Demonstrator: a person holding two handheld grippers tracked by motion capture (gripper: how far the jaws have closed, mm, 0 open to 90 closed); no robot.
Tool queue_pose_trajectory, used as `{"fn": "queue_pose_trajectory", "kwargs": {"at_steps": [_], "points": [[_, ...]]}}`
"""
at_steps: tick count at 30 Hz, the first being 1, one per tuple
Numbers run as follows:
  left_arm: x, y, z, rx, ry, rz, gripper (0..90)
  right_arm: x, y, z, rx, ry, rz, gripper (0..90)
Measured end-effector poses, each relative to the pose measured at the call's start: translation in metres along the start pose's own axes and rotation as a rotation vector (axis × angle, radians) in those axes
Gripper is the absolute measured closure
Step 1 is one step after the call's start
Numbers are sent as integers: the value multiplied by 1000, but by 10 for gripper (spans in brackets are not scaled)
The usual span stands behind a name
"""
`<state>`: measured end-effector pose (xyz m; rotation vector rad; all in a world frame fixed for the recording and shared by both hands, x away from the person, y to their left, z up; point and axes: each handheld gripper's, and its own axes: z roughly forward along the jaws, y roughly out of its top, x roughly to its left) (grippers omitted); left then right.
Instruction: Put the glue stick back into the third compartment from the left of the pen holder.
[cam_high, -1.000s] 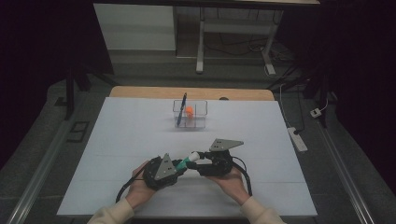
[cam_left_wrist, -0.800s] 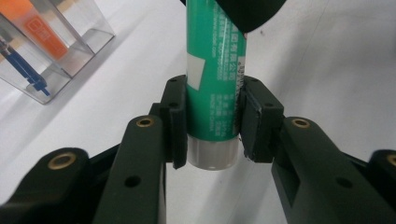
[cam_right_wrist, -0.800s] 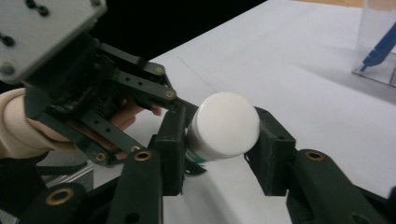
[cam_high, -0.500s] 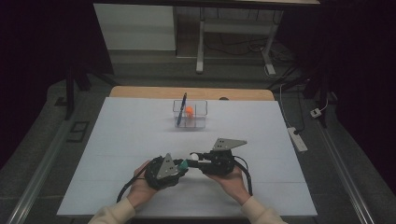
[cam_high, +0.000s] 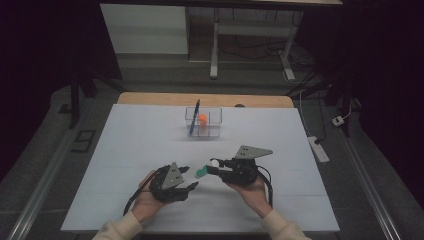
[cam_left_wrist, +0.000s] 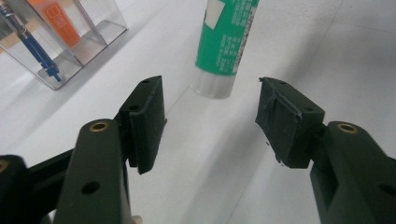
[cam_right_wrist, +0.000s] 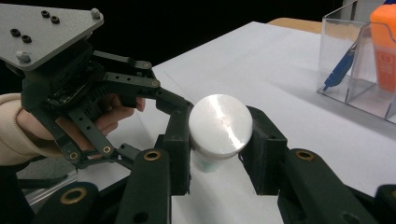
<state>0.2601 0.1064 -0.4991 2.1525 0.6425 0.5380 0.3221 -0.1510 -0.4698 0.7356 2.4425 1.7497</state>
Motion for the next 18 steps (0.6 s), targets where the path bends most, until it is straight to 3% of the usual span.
{"fn": "queue_pose_trajectory", "kwargs": {"at_steps": [2, 9, 18], "points": [[1, -2, -2, 2, 2, -2, 407, 0, 0, -1, -5, -4, -1, 637], [8, -12, -16, -13, -15, -75, 393, -2, 2, -6, -19, -38, 1, 637], [18, -27, -34, -17, 0, -135, 393, -4, 3, -9, -25, -53, -2, 637]]}}
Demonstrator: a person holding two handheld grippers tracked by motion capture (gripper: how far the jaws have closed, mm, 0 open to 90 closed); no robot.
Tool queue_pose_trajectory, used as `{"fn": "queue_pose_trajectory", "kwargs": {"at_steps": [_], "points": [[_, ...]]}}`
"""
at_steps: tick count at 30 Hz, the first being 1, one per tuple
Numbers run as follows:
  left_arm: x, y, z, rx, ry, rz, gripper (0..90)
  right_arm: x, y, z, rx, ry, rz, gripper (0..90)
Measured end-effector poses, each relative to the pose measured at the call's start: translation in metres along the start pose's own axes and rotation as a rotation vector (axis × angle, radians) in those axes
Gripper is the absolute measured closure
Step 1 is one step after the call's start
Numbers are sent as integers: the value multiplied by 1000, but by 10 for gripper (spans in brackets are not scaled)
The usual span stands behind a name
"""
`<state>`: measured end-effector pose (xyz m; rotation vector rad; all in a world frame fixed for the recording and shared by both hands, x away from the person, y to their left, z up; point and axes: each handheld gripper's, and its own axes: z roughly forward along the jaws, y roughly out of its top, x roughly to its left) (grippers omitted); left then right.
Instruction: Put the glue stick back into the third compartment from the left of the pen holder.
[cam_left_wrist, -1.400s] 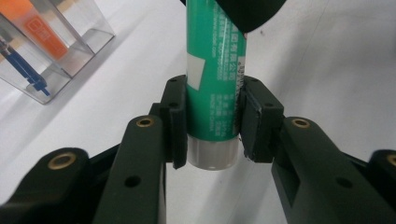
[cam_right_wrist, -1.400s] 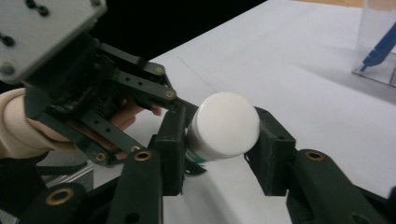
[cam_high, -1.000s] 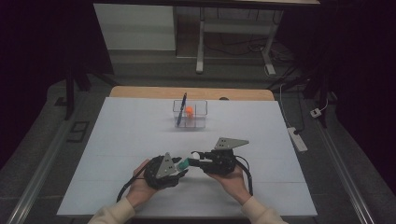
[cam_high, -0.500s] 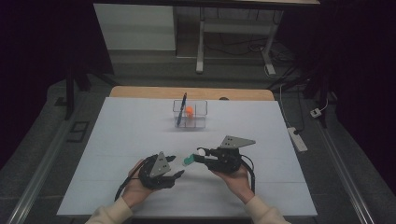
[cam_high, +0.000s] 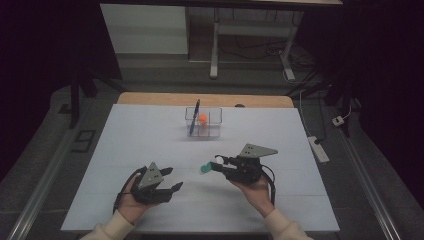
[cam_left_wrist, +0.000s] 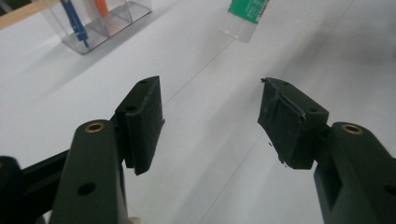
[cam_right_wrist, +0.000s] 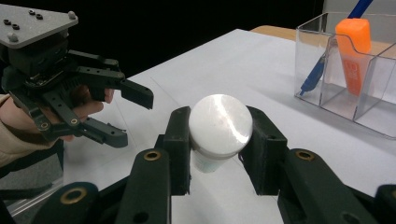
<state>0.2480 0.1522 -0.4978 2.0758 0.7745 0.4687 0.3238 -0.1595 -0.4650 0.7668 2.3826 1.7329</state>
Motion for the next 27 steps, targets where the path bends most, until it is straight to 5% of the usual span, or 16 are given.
{"fn": "queue_pose_trajectory", "kwargs": {"at_steps": [7, 17, 27], "points": [[3, -9, -5, 19, 0, -13, 393, 1, 2, -3, -6, -11, -11, 637], [19, -31, -25, 19, 37, -102, 387, -2, 8, -13, -43, -31, -8, 637], [27, -47, -33, 56, 66, -139, 340, -4, 22, -28, -71, -63, -41, 637]]}}
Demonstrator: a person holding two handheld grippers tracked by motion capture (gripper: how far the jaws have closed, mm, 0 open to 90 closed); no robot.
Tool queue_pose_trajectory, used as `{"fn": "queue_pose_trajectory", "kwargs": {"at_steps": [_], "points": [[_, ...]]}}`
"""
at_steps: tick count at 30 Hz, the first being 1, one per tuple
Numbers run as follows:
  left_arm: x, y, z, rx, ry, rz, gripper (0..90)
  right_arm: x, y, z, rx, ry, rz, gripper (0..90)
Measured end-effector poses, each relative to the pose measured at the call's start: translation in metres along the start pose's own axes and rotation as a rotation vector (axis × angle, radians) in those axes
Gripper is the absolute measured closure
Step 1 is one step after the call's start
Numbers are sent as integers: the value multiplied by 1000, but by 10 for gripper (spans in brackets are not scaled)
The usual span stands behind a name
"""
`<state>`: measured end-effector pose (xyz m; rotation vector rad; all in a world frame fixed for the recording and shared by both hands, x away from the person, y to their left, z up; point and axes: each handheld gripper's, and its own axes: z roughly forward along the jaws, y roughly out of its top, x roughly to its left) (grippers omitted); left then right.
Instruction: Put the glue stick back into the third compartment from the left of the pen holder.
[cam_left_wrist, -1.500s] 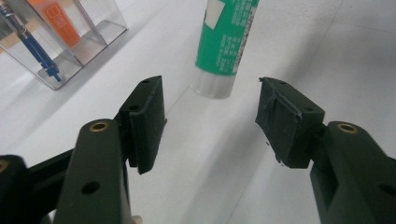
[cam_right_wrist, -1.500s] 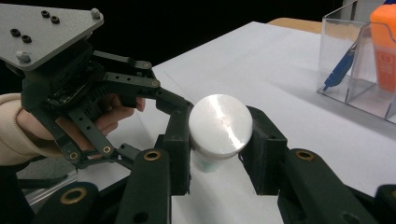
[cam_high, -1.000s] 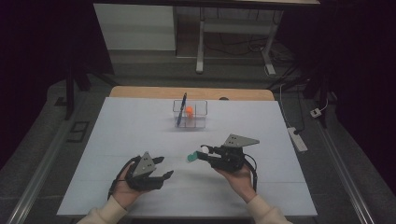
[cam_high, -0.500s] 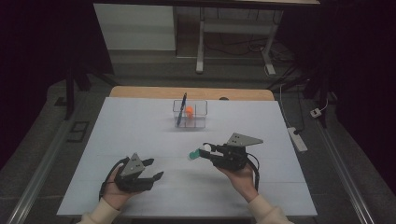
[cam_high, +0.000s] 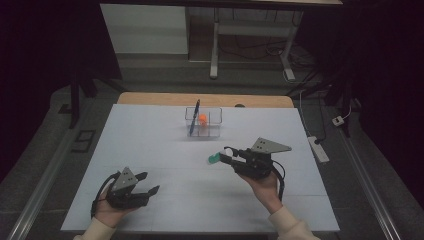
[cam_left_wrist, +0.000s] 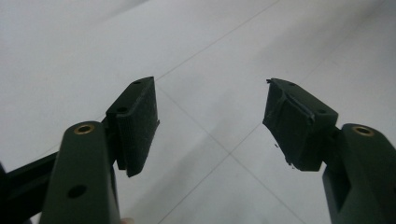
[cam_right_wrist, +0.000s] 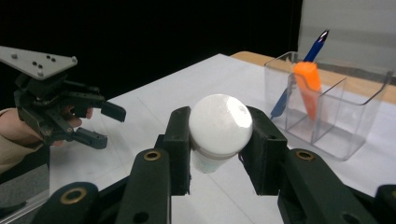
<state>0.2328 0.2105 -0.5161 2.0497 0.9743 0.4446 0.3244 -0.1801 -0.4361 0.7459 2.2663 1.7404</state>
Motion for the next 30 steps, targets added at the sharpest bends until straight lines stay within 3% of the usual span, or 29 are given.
{"fn": "queue_pose_trajectory", "kwargs": {"at_steps": [16, 30], "points": [[3, -4, -4, 7, 2, -10, 312, -11, 31, -3, -38, -49, -23, 637], [3, -4, -1, 18, 4, -8, 305, -34, 50, 7, -28, -133, -15, 637]]}}
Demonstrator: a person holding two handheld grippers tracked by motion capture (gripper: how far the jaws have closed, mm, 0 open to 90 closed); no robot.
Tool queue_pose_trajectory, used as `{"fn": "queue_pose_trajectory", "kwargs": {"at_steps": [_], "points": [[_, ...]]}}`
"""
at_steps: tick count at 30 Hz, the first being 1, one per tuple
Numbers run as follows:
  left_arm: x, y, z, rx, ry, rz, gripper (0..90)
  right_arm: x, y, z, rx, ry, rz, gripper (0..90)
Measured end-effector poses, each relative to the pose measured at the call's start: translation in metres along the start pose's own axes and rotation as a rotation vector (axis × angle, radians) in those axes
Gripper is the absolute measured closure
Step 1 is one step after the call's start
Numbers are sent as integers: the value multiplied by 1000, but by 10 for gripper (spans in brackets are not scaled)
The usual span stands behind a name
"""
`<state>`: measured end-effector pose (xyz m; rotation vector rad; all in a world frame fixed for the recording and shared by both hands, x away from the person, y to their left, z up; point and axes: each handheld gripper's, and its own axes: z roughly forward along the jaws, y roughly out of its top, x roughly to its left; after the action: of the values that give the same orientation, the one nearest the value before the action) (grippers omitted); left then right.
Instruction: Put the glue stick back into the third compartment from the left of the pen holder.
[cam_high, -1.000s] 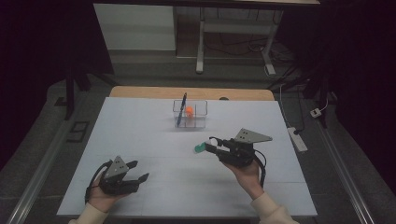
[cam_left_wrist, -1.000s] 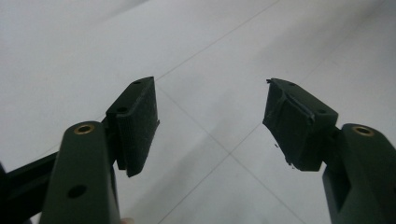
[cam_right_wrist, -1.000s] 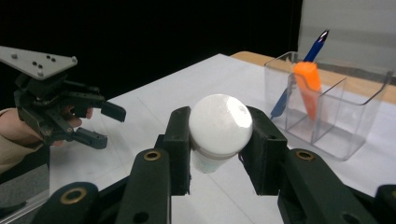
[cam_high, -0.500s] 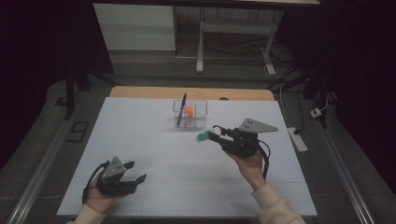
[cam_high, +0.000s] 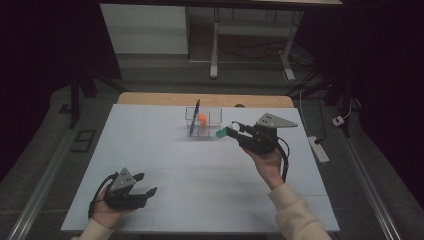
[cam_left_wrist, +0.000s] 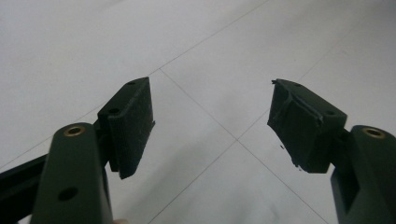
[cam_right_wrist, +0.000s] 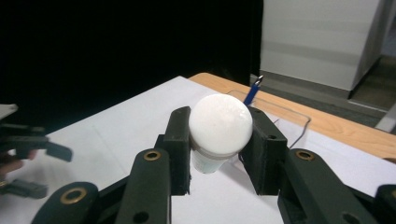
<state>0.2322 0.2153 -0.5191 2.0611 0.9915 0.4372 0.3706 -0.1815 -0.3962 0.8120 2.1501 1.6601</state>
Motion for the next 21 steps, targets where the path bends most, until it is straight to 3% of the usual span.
{"fn": "queue_pose_trajectory", "kwargs": {"at_steps": [8, 21], "points": [[0, 0, 1, 5, 1, 3, 304, -16, 8, 22, 31, -54, 5, 636], [2, -1, 2, 5, 5, 2, 304, -46, 10, 57, 46, -120, 75, 636]]}}
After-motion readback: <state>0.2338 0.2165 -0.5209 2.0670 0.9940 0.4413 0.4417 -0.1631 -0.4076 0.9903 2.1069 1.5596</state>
